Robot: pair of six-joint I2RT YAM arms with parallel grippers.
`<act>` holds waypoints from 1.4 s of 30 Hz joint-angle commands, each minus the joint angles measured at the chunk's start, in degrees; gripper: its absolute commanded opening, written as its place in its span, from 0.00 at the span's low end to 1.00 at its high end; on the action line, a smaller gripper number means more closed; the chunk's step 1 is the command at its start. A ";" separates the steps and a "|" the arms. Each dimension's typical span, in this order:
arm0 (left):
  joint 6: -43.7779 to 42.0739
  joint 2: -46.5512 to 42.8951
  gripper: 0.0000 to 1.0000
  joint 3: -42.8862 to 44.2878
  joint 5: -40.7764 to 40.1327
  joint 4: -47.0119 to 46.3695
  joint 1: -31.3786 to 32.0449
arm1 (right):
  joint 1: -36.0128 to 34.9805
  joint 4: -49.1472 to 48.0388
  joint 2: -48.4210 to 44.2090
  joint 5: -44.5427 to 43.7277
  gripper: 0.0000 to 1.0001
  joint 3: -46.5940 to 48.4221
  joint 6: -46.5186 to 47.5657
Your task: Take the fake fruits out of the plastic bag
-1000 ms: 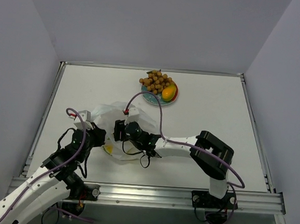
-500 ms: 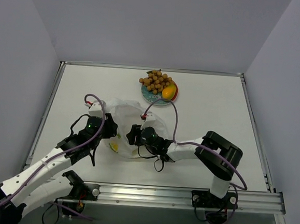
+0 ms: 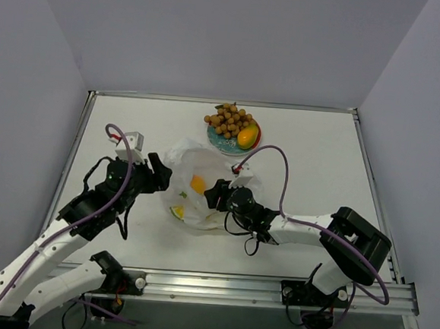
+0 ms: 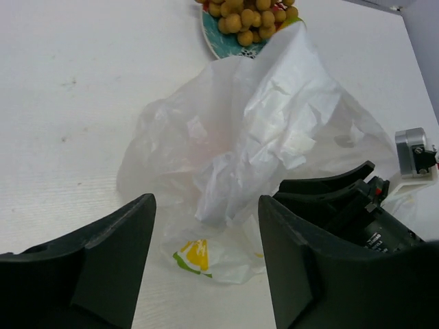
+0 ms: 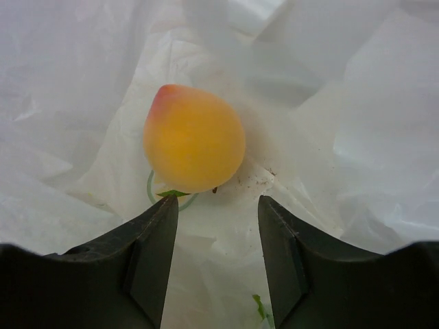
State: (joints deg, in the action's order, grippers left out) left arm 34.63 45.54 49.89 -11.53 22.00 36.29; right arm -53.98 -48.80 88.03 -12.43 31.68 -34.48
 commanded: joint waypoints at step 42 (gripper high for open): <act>8.08 20.90 0.02 -30.64 11.53 -35.18 -15.55 | 1.50 30.33 21.21 14.97 0.75 37.21 25.07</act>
State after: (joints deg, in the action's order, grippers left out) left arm 42.22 65.39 19.51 0.19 -9.69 21.32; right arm -53.04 -24.10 107.57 -0.91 65.82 -14.02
